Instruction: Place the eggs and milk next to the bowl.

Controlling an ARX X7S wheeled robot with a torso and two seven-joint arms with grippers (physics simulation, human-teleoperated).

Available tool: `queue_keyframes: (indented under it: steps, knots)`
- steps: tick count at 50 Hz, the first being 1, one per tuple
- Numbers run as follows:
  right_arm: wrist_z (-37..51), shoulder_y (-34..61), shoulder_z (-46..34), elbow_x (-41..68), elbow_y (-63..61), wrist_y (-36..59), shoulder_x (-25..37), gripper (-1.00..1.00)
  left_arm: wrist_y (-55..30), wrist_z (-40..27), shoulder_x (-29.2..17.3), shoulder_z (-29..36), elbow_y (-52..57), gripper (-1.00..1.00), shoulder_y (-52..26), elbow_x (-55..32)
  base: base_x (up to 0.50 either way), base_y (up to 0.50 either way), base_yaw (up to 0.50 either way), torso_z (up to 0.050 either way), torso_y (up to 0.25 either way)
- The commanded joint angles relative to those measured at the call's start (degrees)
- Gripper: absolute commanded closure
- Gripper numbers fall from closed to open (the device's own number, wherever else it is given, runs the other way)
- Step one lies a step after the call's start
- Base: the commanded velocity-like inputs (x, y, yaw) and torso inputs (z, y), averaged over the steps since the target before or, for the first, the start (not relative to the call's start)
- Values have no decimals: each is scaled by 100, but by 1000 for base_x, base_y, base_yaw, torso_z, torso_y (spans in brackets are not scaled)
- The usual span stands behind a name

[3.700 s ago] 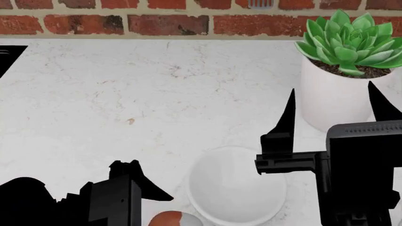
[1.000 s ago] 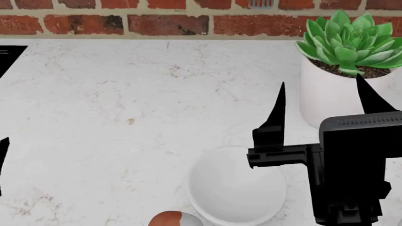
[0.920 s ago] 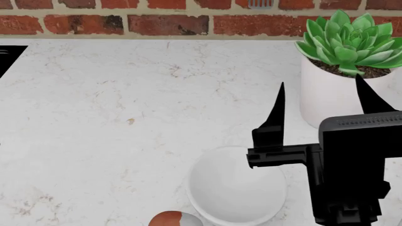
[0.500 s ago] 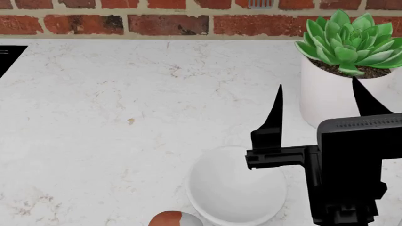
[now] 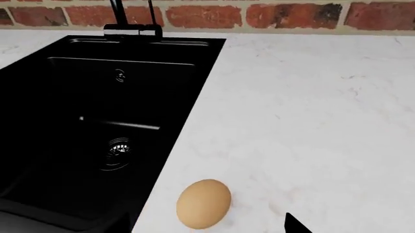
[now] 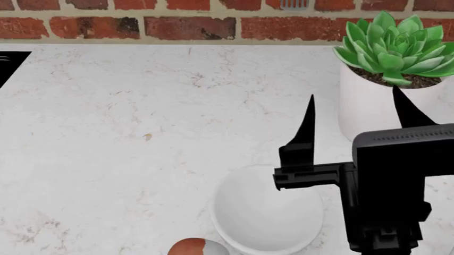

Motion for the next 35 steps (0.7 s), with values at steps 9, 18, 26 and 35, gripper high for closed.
queue_keyframes:
  steps: [9, 18, 26, 35]
  knots:
    - [-100, 54, 106, -66, -67, 94, -71, -100, 225, 713, 244, 689, -762, -100, -355, 836, 0, 0, 0, 0, 0]
    - [-68, 73, 97, -47, -111, 159, -63, -100, 363, 872, 298, 1033, -1125, -100, -562, 1164, 0, 0, 0, 0, 0]
    - [-57, 78, 55, -65, -80, 152, -58, -100, 466, 962, 313, 1230, -1346, -100, -681, 1378, 0, 0, 0, 0, 0]
    - [-41, 94, 31, -69, -63, 163, -50, -100, 635, 1186, 423, 1517, -1749, -100, -899, 1623, 0, 0, 0, 0, 0]
